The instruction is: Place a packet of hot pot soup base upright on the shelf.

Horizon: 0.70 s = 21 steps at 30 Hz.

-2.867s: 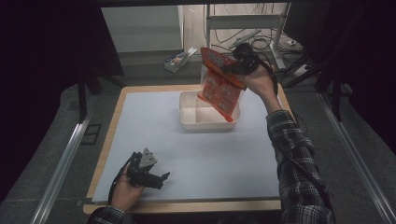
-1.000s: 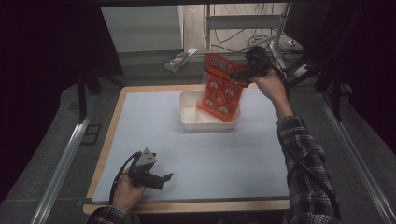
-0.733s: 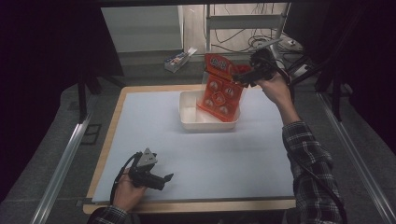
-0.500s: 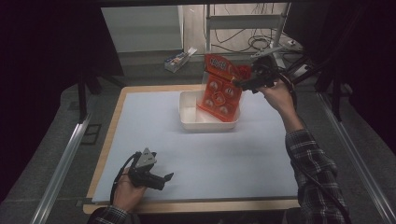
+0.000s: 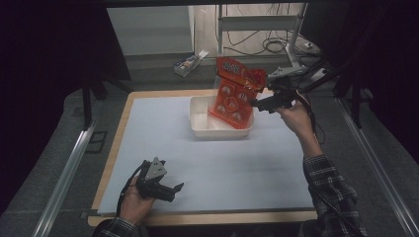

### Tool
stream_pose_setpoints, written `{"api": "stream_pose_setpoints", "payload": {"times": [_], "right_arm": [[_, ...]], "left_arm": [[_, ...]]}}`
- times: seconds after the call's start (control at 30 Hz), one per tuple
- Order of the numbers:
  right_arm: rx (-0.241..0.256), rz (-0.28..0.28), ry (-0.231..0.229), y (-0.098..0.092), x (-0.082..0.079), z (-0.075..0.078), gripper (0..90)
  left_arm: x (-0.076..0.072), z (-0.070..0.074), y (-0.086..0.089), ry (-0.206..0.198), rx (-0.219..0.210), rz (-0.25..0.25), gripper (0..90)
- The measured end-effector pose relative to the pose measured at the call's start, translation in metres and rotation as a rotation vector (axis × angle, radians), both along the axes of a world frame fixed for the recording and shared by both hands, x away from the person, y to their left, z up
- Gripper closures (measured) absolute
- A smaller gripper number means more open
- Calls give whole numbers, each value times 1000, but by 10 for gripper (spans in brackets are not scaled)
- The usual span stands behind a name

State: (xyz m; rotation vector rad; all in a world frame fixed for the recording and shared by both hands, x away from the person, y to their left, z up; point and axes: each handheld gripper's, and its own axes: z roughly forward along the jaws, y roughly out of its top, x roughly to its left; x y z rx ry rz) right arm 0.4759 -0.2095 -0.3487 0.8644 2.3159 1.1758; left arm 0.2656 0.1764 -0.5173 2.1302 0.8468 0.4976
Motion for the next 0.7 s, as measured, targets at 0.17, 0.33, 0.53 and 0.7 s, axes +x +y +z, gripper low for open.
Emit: {"api": "stream_pose_setpoints", "payload": {"times": [0.17, 0.33, 0.53, 0.7], "right_arm": [[6, 7, 0, 1, -11, -12, 25], [23, 17, -3, -2, -24, -28, 24], [62, 32, 13, -7, -37, -45, 18], [81, 13, 6, -12, -46, -57, 0]], "left_arm": [[0, 0, 0, 0, 7, 0, 0], [0, -1, -2, 0, 30, -1, 1], [0, -2, -4, -1, 43, -4, 1], [-1, -2, -5, -3, 59, -9, 2]]}}
